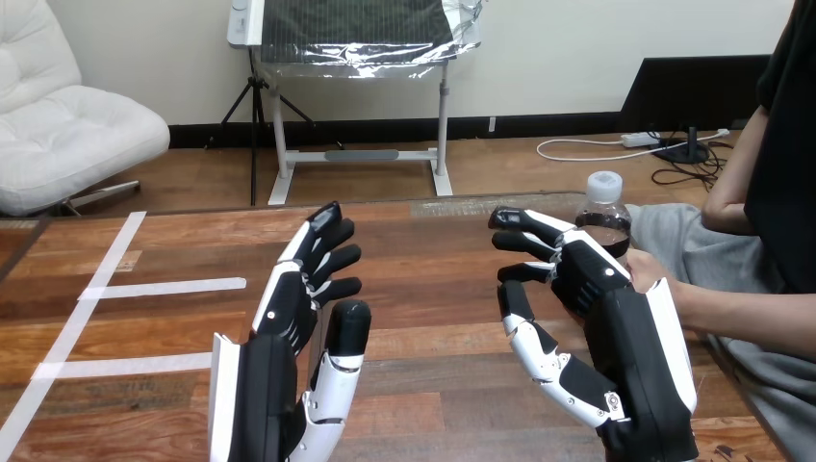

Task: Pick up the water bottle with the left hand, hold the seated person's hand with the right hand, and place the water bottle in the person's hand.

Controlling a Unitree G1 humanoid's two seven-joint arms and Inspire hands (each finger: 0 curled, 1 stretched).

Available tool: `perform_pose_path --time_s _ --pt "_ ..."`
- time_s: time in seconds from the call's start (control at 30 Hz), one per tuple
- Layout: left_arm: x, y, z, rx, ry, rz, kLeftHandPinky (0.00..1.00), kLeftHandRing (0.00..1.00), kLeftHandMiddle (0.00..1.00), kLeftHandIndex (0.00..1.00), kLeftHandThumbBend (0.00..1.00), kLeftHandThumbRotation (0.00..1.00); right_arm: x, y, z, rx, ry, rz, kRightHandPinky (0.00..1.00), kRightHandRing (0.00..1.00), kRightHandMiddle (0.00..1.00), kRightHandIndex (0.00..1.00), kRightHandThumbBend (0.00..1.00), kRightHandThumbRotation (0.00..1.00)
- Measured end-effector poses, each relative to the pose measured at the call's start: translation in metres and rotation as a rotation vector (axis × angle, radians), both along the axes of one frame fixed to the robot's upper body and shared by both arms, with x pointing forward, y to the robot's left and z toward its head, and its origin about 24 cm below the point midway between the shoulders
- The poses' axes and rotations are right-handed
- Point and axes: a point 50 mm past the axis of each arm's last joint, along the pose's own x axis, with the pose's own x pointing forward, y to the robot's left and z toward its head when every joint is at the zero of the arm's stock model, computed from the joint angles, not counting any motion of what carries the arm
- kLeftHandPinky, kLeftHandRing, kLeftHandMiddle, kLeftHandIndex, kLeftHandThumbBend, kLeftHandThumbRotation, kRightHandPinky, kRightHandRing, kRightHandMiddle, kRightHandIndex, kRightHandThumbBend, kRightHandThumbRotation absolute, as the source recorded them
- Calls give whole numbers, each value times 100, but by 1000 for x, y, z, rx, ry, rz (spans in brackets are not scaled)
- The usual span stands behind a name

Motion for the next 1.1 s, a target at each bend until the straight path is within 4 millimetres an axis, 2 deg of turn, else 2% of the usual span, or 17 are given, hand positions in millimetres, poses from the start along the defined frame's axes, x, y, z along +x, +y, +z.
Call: perform_pose_path --time_s 1.1 --pt "0 0 -1 3 7 6 71 81 85 87 45 85 0 -2 0 -20 -5 -7 63 75 80 74 21 2"
